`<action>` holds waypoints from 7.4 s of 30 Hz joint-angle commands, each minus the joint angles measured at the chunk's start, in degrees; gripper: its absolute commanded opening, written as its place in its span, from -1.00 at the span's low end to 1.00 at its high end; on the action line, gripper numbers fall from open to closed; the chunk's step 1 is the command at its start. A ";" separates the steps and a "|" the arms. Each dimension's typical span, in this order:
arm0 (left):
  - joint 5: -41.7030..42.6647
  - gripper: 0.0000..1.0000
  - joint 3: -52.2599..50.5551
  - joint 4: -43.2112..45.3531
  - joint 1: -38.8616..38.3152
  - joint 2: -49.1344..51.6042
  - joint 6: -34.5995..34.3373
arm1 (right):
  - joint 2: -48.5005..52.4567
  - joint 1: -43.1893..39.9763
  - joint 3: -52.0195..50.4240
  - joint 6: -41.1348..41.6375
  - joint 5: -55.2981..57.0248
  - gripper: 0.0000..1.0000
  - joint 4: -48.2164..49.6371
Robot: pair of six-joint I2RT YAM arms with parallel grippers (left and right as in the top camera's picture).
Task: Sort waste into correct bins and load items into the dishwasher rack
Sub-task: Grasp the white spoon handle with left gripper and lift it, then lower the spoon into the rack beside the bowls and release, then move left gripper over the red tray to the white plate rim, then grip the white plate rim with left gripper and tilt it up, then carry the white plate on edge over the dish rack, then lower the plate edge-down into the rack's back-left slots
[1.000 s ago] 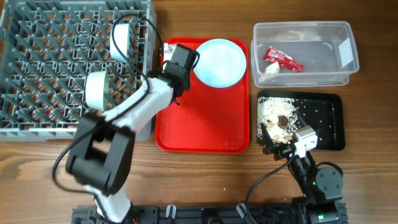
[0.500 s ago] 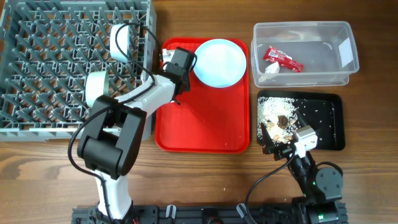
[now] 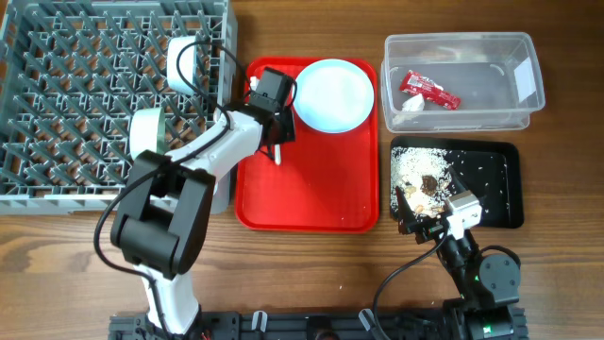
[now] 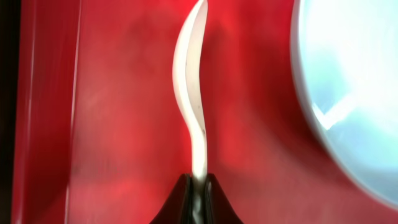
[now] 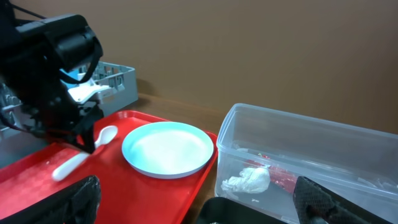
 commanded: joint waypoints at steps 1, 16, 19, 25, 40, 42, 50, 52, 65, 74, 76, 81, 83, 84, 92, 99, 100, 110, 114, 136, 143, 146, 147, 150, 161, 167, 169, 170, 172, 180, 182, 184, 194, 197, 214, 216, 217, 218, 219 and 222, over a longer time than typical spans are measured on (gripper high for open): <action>-0.37 -0.92 -1.29 -3.26 -0.26 -6.32 -0.04 | -0.68 -0.33 -0.15 0.79 -0.87 0.99 0.15; -30.29 -0.92 -1.29 -12.59 2.25 -18.99 16.41 | -0.68 -0.33 -0.15 0.79 -0.87 1.00 0.15; -30.23 -0.92 -1.29 -12.76 4.48 -17.05 16.39 | -0.68 -0.33 -0.15 0.81 -0.90 1.00 0.15; -30.27 -0.92 -1.29 -11.21 6.86 -16.04 16.44 | -0.68 -0.33 -0.15 0.79 -0.87 1.00 0.15; -26.27 0.07 0.20 -11.15 3.48 -18.53 16.41 | -0.68 -0.33 -0.15 0.79 -0.87 1.00 0.15; -24.06 -0.03 1.27 -10.27 0.79 -19.02 16.39 | -0.68 -0.33 -0.15 0.79 -0.90 0.99 0.15; -13.68 -0.28 1.44 3.65 -6.23 -15.41 6.51 | -0.68 -0.33 -0.15 0.79 -0.87 1.00 0.15; -11.45 -0.21 1.44 7.69 -6.14 -12.79 1.42 | -0.68 -0.33 -0.15 0.79 -0.87 1.00 0.15; 0.46 -0.35 1.44 12.79 -4.17 3.21 -20.06 | -0.68 -0.33 -0.15 0.79 -0.87 1.00 0.15; 0.37 -0.92 1.44 -0.22 -4.15 3.08 -14.25 | -0.68 -0.33 -0.15 0.79 -0.87 1.00 0.15; -0.07 -0.92 1.46 -3.15 -4.02 2.40 -10.84 | -0.68 -0.33 -0.15 0.79 -0.87 1.00 0.15; -7.67 -0.92 1.73 -10.56 -3.63 -3.82 -7.45 | -0.68 -0.33 -0.15 0.79 -0.87 0.99 0.15; -13.07 -0.92 2.89 -14.34 -3.63 -8.13 -7.34 | -0.68 -0.33 -0.15 0.79 -0.87 1.00 0.15; -16.02 -0.92 4.09 -16.92 -3.72 -11.08 -6.10 | -0.68 -0.33 -0.15 0.79 -0.87 1.00 0.15; -33.81 -0.92 9.11 -28.44 -3.52 -31.28 3.72 | -0.68 -0.33 -0.15 0.79 -0.87 1.00 0.15; -54.80 -0.92 9.09 -32.00 0.28 -44.57 9.11 | -0.68 -0.33 -0.15 0.76 -0.87 1.00 0.15; -56.50 -0.92 9.09 -32.00 1.55 -45.77 10.05 | -0.68 -0.33 -0.15 0.79 -0.87 0.99 0.15; -56.02 -0.92 8.83 -25.92 7.06 -43.10 20.04 | -0.68 -0.33 -0.15 0.79 -0.87 0.99 0.15; -59.06 -0.92 8.83 -20.72 6.93 -39.82 27.63 | -0.68 -0.33 -0.15 0.76 -0.87 1.00 0.15; -54.95 -0.92 8.83 2.25 26.32 -25.16 48.37 | -0.68 -0.33 -0.15 0.79 -0.90 1.00 0.15; -50.05 -0.92 8.83 4.42 28.68 -22.10 48.35 | -0.68 -0.33 -0.15 0.76 -0.87 1.00 0.15; -47.39 -0.92 8.83 4.66 28.68 -20.85 48.24 | -0.68 -0.33 -0.15 0.79 -0.87 1.00 0.15; -46.64 -0.92 8.83 4.70 28.68 -20.20 48.04 | -0.68 -0.33 -0.15 0.79 -0.87 0.98 0.15; -44.13 -0.92 8.83 5.55 28.68 -18.80 48.65 | -0.68 -0.33 -0.15 0.79 -0.87 1.00 0.15; -39.17 -0.92 8.83 11.04 29.53 -16.02 59.06 | -0.68 -0.33 -0.15 0.79 -0.87 1.00 0.15; -37.40 -0.92 8.83 11.08 31.63 -16.02 59.04 | -0.68 -0.33 -0.15 0.79 -0.87 1.00 0.15; -36.79 -0.92 8.83 11.08 32.48 -16.02 59.01 | -0.68 -0.33 -0.15 0.81 -0.90 1.00 0.15; -36.54 -0.92 8.83 11.08 32.70 -16.02 59.01 | -0.68 -0.33 -0.15 0.81 -0.87 1.00 0.15; -35.26 -0.92 8.83 11.10 33.59 -16.02 59.01 | -0.68 -0.33 -0.15 0.79 -0.87 1.00 0.15; -33.55 -0.92 8.83 10.86 34.07 -16.02 58.47 | -0.68 -0.33 -0.15 0.79 -0.87 0.99 0.15; -33.51 -0.83 8.83 10.86 34.07 -16.02 58.42 | -0.68 -0.33 -0.15 0.79 -0.87 1.00 0.15; -33.40 -0.68 8.83 10.86 34.07 -16.02 58.40 | -0.68 -0.33 -0.15 0.76 -0.87 1.00 0.15; -33.40 -0.62 8.83 10.84 34.07 -16.04 58.38 | -0.68 -0.33 -0.15 0.81 -0.87 1.00 0.15; -33.40 -0.58 8.83 10.84 34.07 -16.04 58.38 | -0.68 -0.33 -0.15 0.79 -0.90 1.00 0.15; -1.75 0.84 8.85 -12.22 46.53 -17.70 9.20 | -0.68 -0.33 -0.15 0.79 -0.87 1.00 0.15; 9.53 1.00 8.85 -14.36 50.01 -17.79 8.20 | -0.68 -0.33 -0.15 0.76 -0.87 1.00 0.15; 14.75 1.00 8.85 -15.19 51.69 -17.79 8.22 | -0.68 -0.33 -0.15 0.81 -0.87 1.00 0.15; 18.08 1.00 8.85 -15.87 53.05 -17.79 8.22 | -0.68 -0.33 -0.15 0.79 -0.87 1.00 0.17; 19.96 1.00 8.85 -16.24 54.27 -17.79 8.20 | -0.68 -0.33 -0.15 0.79 -0.87 1.00 0.15; 23.17 1.00 8.85 -15.87 57.07 -17.79 8.20 | -0.68 -0.33 -0.15 0.79 -0.87 1.00 0.15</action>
